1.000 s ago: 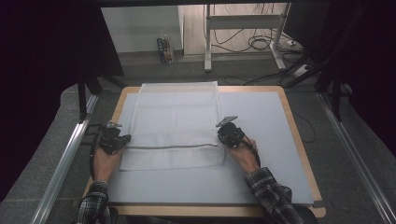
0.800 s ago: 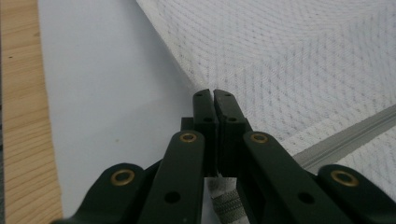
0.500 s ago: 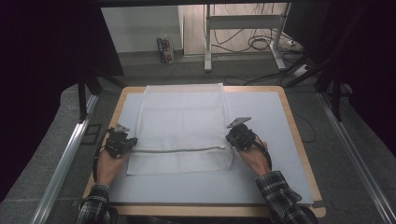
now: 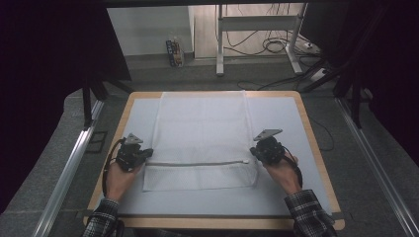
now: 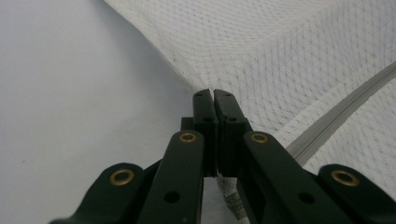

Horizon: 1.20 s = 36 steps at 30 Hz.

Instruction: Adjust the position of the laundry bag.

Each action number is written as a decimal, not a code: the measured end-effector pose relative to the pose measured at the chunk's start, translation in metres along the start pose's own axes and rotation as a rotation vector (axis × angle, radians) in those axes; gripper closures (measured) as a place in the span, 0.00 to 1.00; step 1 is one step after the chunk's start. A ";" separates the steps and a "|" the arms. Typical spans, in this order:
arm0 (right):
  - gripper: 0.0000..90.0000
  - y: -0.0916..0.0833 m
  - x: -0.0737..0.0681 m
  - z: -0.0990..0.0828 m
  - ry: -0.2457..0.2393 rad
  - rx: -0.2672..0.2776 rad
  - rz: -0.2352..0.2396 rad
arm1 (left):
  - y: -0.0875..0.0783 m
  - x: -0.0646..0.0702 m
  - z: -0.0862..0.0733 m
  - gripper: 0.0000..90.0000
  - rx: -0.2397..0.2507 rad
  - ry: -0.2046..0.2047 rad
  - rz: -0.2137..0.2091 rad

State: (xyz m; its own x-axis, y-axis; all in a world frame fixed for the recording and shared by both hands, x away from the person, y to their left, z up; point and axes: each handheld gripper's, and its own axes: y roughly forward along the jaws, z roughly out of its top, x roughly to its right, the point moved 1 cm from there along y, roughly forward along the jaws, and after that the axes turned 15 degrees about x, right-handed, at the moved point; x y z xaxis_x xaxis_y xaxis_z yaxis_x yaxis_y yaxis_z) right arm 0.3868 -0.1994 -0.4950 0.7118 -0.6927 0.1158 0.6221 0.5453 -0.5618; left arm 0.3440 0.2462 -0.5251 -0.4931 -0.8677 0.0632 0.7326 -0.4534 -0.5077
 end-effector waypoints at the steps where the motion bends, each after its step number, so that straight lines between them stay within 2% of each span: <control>1: 0.97 -0.003 0.000 -0.001 0.006 0.002 -0.004 | 0.000 0.003 0.000 0.99 -0.005 0.008 -0.008; 12: 0.97 -0.041 0.001 -0.023 0.030 0.003 0.000 | -0.005 0.029 0.000 0.99 -0.017 0.040 -0.073; 15: 0.97 -0.047 0.000 -0.030 0.043 -0.003 -0.004 | -0.007 0.039 -0.004 0.99 -0.035 0.042 -0.093; 20: 0.97 -0.058 -0.001 -0.038 0.054 -0.001 -0.013 | -0.010 0.051 -0.008 0.99 -0.054 0.068 -0.107; 29: 0.97 -0.071 -0.008 -0.049 0.069 -0.007 0.002 | -0.008 0.054 -0.009 0.99 -0.066 0.061 -0.122; 33: 0.96 -0.070 -0.005 -0.052 0.077 -0.015 0.003 | -0.004 0.054 -0.011 0.98 -0.095 0.069 -0.130; 36: 0.92 -0.067 -0.005 -0.053 0.074 -0.028 0.002 | -0.004 0.054 -0.011 0.96 -0.090 0.068 -0.125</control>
State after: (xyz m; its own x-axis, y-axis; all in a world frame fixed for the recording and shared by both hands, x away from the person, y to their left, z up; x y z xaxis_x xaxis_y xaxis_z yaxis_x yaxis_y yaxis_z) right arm 0.3238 -0.2577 -0.5016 0.6862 -0.7253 0.0545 0.6107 0.5338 -0.5849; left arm 0.3095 0.2039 -0.5295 -0.6106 -0.7885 0.0735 0.6203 -0.5338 -0.5747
